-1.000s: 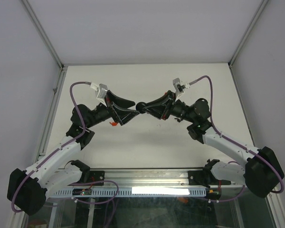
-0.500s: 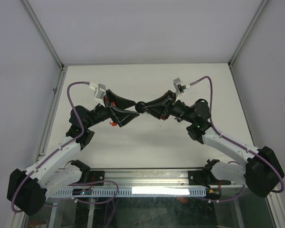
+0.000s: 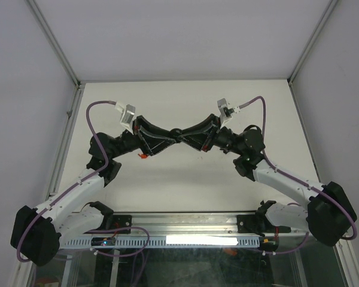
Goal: Insert the wireless bluetooth earbuds into the charging case
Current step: Pick up the charging case at the center of the board, then open the charging case.
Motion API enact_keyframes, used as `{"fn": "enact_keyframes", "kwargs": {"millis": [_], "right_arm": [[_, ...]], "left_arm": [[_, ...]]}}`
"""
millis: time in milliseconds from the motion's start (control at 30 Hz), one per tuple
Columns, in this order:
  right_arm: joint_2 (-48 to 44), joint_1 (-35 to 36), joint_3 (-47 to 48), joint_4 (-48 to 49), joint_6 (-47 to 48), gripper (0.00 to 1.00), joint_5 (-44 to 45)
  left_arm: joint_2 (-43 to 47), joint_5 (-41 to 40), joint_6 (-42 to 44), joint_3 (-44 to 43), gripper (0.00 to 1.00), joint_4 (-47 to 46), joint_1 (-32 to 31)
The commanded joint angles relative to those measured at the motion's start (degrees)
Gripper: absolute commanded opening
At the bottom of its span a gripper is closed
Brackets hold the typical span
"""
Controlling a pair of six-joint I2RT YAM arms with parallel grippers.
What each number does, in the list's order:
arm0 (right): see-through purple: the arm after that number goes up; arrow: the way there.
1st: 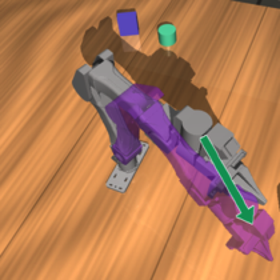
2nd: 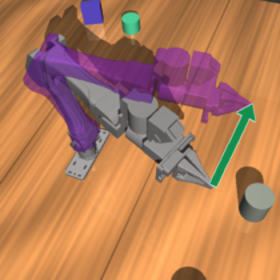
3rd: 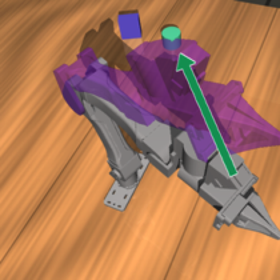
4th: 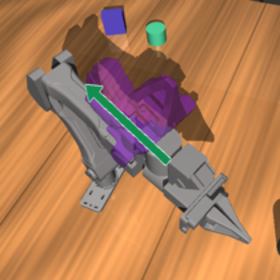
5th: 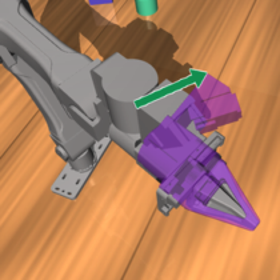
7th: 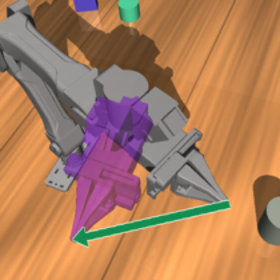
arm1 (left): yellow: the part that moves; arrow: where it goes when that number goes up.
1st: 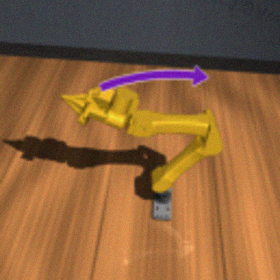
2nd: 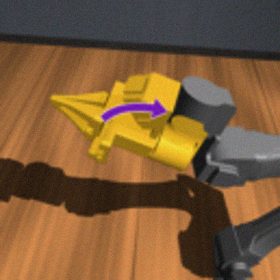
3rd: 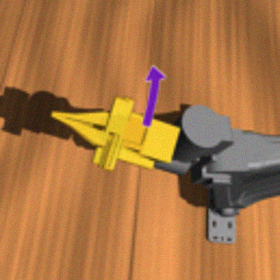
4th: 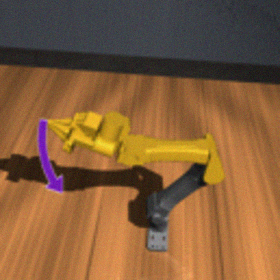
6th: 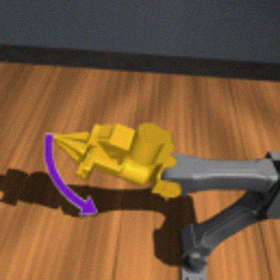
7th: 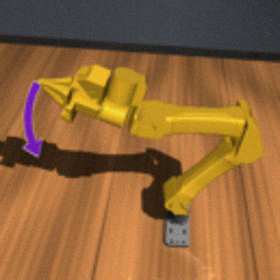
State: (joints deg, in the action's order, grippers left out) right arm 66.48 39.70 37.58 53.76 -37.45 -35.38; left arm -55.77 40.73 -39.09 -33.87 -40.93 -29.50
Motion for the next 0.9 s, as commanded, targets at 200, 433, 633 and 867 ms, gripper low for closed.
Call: {"fn": "enact_keyframes", "kwargs": {"millis": [200, 433, 633, 867], "right_arm": [[0.8, 1.0, 1.7, 5.5, 0.0, 0.01, -1.5], [-1.7, 0.9, 3.7, -3.9, 7.3, 0.35, -2.9], [-4.2, 0.9, 9.3, -20.0, 18.1, 0.57, -4.1], [-3.1, 0.9, 13.5, -27.2, 23.1, 0.67, -7.7]], "left_arm": [[-2.4, 3.4, -2.9, -0.7, 0.22, -7.0, 0.7], [-0.7, 4.1, 4.3, -2.4, 0.0, 1.6, 0.7], [2.3, 5.1, 14.7, -3.5, 0.0, 8.6, 0.7], [2.1, 8.8, 20.2, -6.6, 0.0, 14.9, 0.7]]}}
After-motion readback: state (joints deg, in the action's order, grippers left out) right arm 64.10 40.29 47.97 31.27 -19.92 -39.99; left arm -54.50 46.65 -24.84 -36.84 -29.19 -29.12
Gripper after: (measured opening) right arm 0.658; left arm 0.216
